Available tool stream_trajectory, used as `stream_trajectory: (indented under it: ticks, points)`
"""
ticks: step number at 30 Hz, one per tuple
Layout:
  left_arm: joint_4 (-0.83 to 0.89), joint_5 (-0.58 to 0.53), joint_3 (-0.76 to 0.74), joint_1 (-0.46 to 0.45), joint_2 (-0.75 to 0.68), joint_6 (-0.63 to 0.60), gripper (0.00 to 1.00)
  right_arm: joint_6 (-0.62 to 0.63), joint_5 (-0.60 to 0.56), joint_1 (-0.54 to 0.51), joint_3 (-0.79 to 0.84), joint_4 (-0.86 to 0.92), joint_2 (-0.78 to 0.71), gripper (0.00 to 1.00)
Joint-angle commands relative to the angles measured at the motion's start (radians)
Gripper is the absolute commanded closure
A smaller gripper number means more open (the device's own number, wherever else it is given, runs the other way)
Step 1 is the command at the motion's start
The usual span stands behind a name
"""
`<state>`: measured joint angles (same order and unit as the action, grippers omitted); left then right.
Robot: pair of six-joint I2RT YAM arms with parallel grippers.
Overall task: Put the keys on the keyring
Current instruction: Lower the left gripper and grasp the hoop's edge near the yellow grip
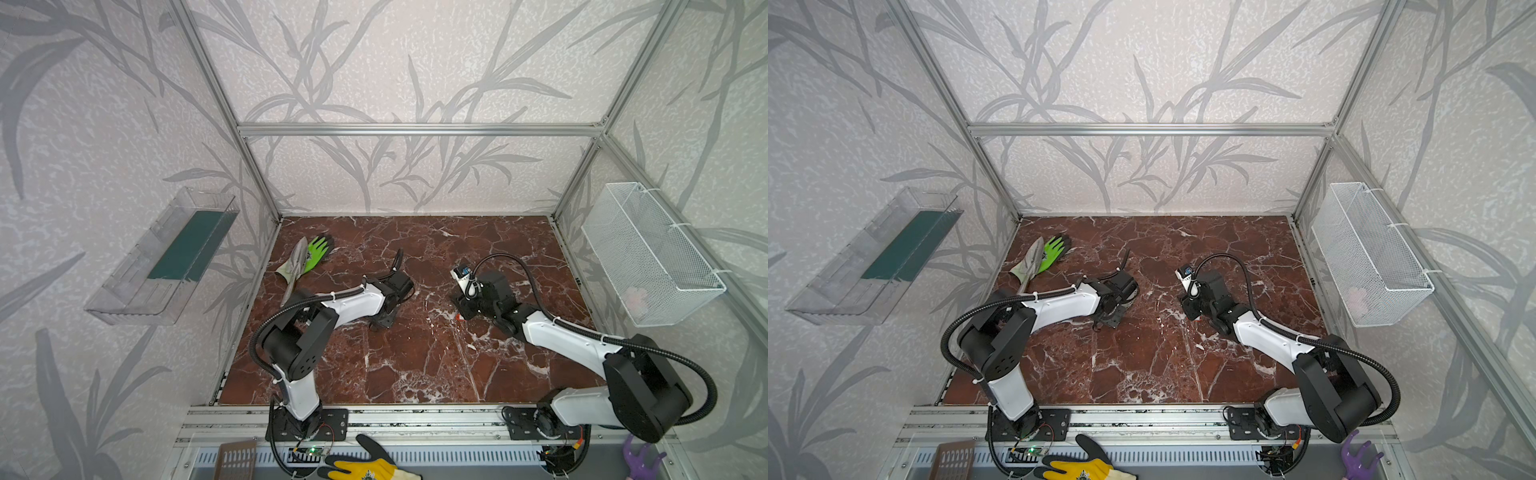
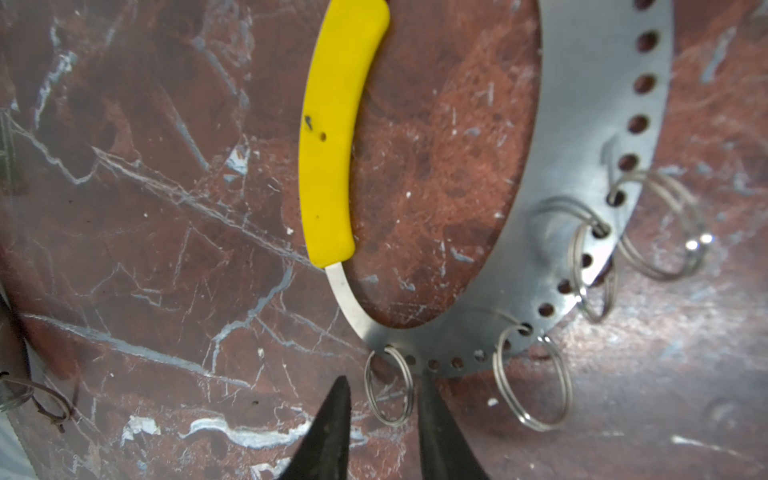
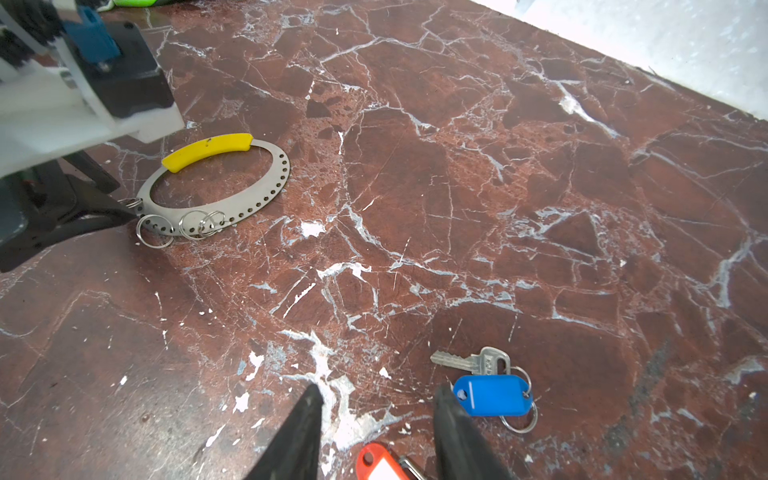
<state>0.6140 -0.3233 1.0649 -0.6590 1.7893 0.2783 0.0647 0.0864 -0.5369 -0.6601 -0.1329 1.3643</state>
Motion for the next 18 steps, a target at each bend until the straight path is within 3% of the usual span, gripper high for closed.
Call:
stream_trajectory:
  ticks: [1, 5, 18]
  points:
    - [0.038, -0.044, 0.025, -0.005, 0.012, 0.032, 0.76, 0.013, -0.009, -0.003, -0.032, 0.013, -0.009, 0.57]
    - [0.045, -0.063, 0.027, -0.003, 0.022, 0.032, 0.84, 0.012, -0.011, -0.002, -0.032, 0.015, -0.008, 0.57]
    - [0.049, -0.074, 0.033, -0.002, 0.030, 0.021, 0.89, -0.006, -0.017, -0.003, -0.026, 0.001, -0.009, 0.59]
